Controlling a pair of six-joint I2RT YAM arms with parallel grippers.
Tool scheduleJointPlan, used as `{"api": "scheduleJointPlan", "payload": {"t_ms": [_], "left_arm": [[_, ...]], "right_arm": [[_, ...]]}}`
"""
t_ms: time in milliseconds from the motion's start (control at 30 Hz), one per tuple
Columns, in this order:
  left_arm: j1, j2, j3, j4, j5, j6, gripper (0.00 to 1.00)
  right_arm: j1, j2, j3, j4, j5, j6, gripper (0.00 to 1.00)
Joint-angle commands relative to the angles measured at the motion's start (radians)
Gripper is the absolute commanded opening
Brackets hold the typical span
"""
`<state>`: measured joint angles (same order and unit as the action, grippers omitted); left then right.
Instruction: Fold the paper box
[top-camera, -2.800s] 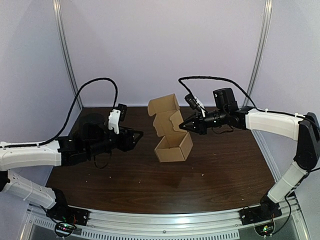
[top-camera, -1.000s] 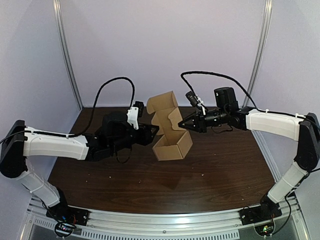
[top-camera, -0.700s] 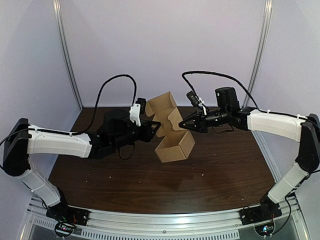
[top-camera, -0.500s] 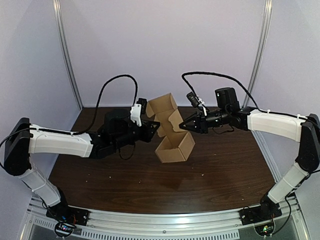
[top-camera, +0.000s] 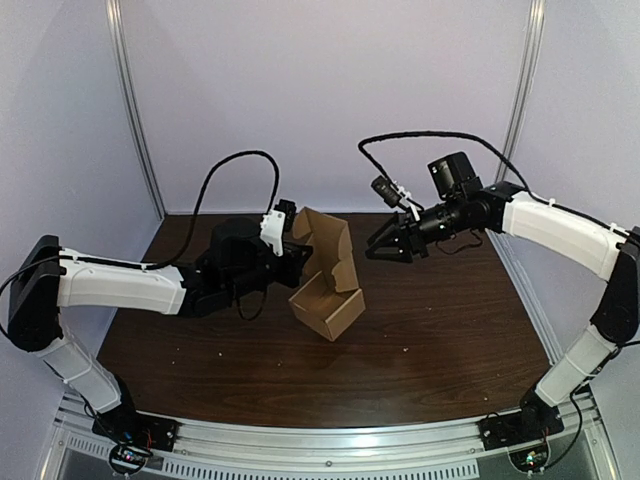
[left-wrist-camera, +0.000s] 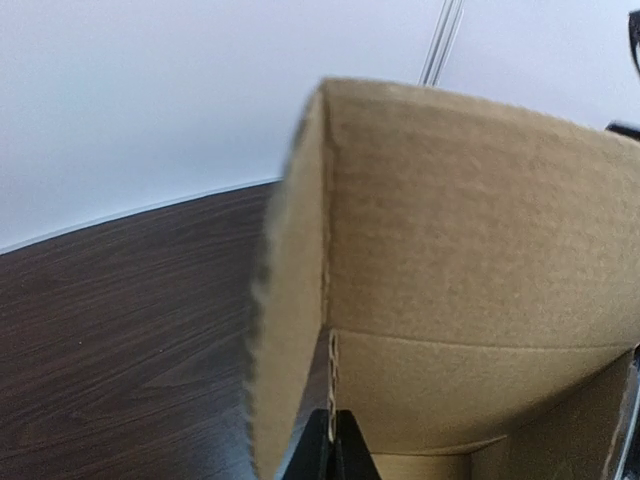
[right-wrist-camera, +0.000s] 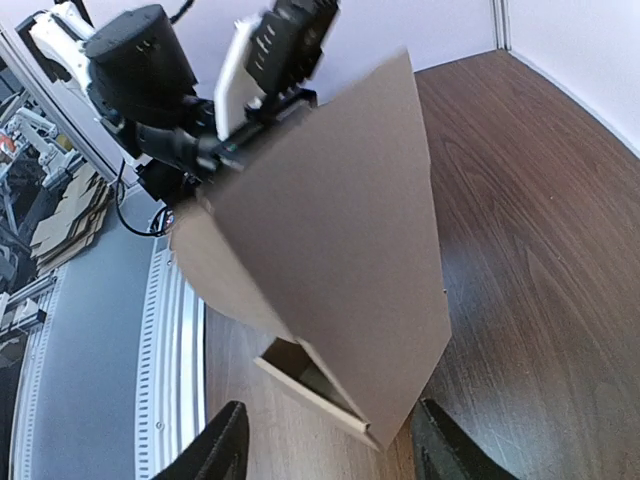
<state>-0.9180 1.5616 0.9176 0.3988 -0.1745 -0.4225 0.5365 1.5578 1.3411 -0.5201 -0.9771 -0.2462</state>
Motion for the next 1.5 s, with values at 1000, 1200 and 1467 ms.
{"api": "scheduleJointPlan", "payload": {"t_ms": [1000, 1200, 1467], "left_arm": [[0.003, 0.172, 0.011, 0.056, -0.079, 0.114, 0.03], [0.002, 0.191, 0.028, 0.057, -0.071, 0.119, 0.03], [0.002, 0.220, 0.055, 0.056, -0.063, 0.112, 0.03]], "right_arm": [[0.143, 0.326, 0.643, -0.603, 0.492, -0.017, 0.48], [0.155, 0.373, 0.684, -0.630, 0.548, -0.022, 0.48], [0.178, 0.391, 0.699, -0.636, 0.597, -0.031, 0.28]]}}
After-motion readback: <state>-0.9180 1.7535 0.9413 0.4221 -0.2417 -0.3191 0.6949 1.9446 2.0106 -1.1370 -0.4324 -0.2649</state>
